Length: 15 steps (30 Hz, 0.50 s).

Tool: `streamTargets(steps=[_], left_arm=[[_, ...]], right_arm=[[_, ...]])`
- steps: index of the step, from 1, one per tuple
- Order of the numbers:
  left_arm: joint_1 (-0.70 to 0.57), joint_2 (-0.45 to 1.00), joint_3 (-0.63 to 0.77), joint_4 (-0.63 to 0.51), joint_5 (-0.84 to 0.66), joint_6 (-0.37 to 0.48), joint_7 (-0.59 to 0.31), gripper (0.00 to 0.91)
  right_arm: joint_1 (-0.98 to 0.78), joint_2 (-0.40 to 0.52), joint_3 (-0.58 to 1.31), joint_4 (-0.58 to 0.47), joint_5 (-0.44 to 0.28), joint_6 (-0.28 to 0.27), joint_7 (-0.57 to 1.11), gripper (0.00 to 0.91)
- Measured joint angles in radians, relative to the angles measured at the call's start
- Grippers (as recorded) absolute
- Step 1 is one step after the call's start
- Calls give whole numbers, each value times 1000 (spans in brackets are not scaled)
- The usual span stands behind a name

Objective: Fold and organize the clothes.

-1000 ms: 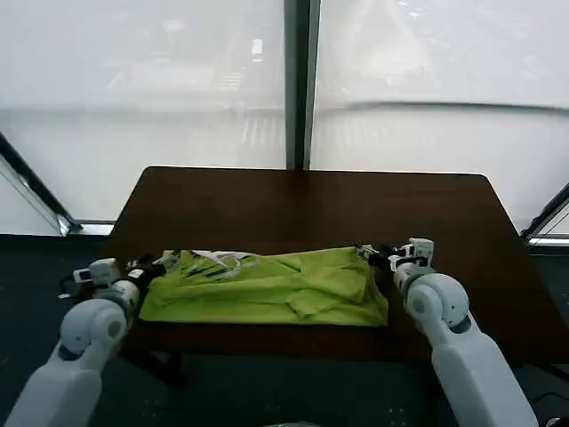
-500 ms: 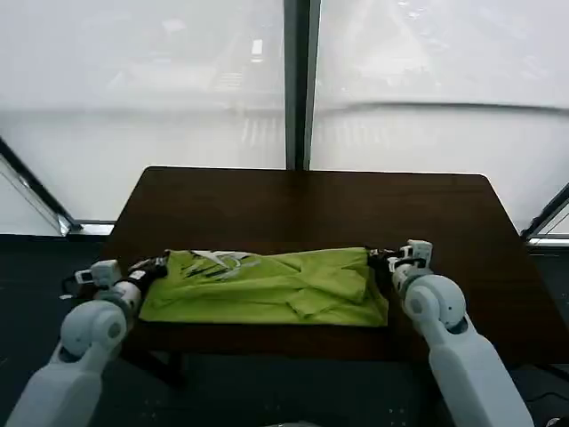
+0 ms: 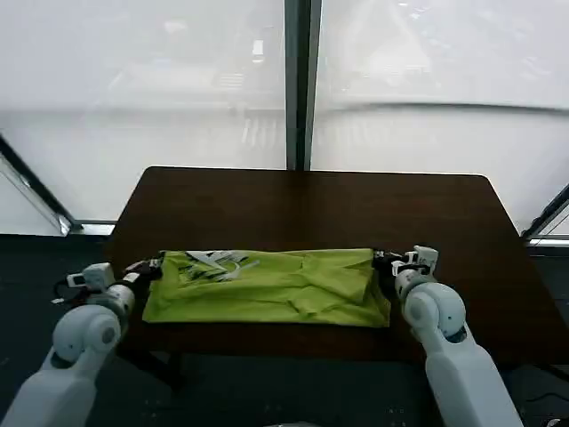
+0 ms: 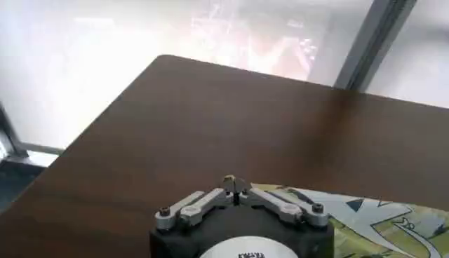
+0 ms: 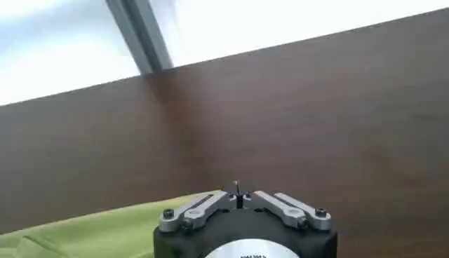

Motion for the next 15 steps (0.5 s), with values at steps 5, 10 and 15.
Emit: streamTargets(steps=[5, 10, 15], left_arm=[[17, 6, -12, -7, -2, -2, 9, 0], [22, 5, -13, -19, -2, 3, 11, 0], [25, 4, -12, -35, -5, 11, 8, 878]], right_arm=[[-5, 1, 0, 12, 3, 1, -5, 0], [-14, -5, 2, 35, 5, 1, -21, 0], [-26, -25, 5, 60, -5, 0, -48, 878]])
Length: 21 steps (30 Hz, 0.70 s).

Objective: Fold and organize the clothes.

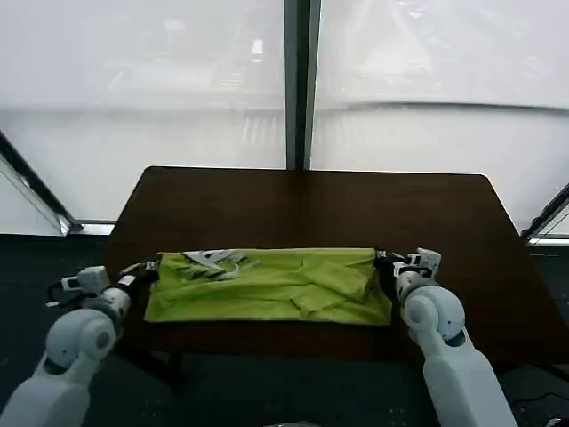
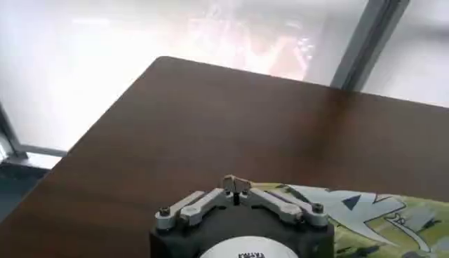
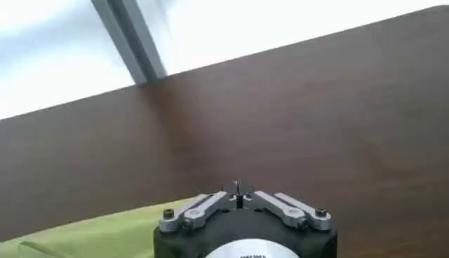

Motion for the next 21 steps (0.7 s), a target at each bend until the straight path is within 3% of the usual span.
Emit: streamTargets(steps=[7, 11, 17, 21], left_arm=[[10, 8, -11, -24, -5, -5, 7, 878], [18, 15, -18, -39, -6, -4, -4, 878], [58, 54, -60, -75, -112, 39, 0, 878], [112, 101, -122, -113, -238, 118, 50, 878]], right_arm=[[-12, -34, 10, 35, -46, 25, -20, 878], [-34, -63, 14, 64, -116, 95, -62, 878], [-126, -143, 56, 134, -240, 316, -211, 878], [-222, -194, 97, 183, -267, 461, -286, 878]])
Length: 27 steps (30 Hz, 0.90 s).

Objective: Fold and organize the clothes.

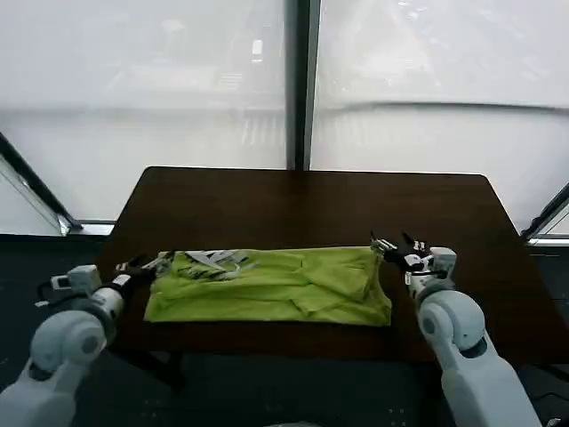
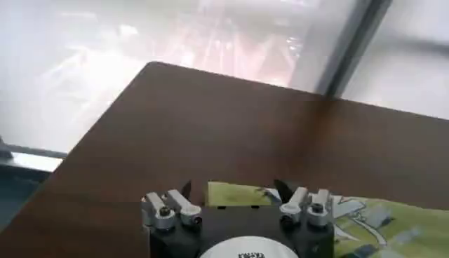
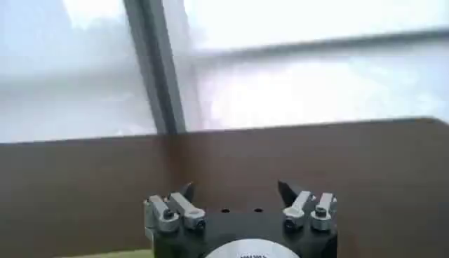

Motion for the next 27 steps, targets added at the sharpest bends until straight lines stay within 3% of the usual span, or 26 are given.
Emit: streamTargets(steps=[3, 6, 15, 27], left_arm=[[49, 34, -62, -6, -55, 25, 75, 878], [104, 62, -118, -2, -80, 40, 131, 878], [143, 118, -169, 94, -135, 53, 256, 878], [107, 182, -107, 205, -106, 52, 352, 878]], right_arm=[[-74, -23, 29, 42, -13, 78, -29, 878], [-131, -28, 41, 80, -20, 103, -36, 878], [-198, -18, 64, 131, -32, 122, -40, 878], [-225, 3, 80, 149, -42, 124, -41, 878]])
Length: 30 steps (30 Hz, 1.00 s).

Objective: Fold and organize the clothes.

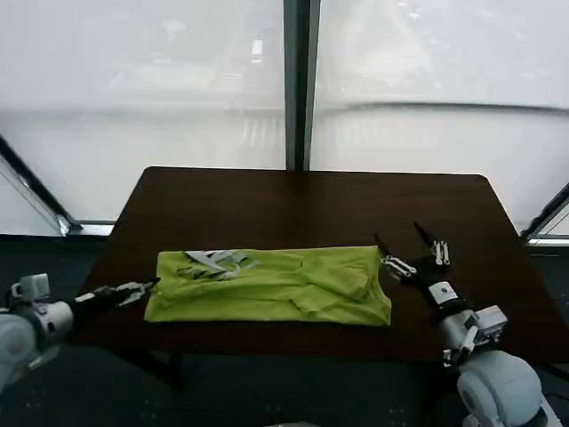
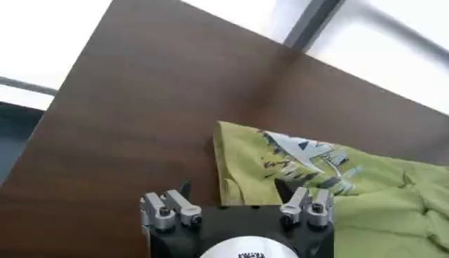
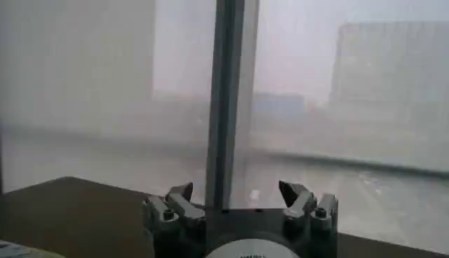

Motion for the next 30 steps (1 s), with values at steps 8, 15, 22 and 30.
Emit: streamTargets(steps=[8, 15, 22, 30], left_arm=[[-23, 0, 55, 3, 12, -4, 7, 878], [-8, -9, 74, -33, 4, -4, 5, 878], [-13, -16, 85, -54, -17, -2, -14, 819], [-18, -26, 82, -57, -21, 0, -41, 117]], right_arm=[[-7, 9, -1, 13, -7, -1, 2, 878], [3, 12, -15, 13, -10, -1, 5, 878], [3, 22, -24, 22, -21, -1, 7, 878], [9, 33, -37, 28, -39, 0, 12, 878]])
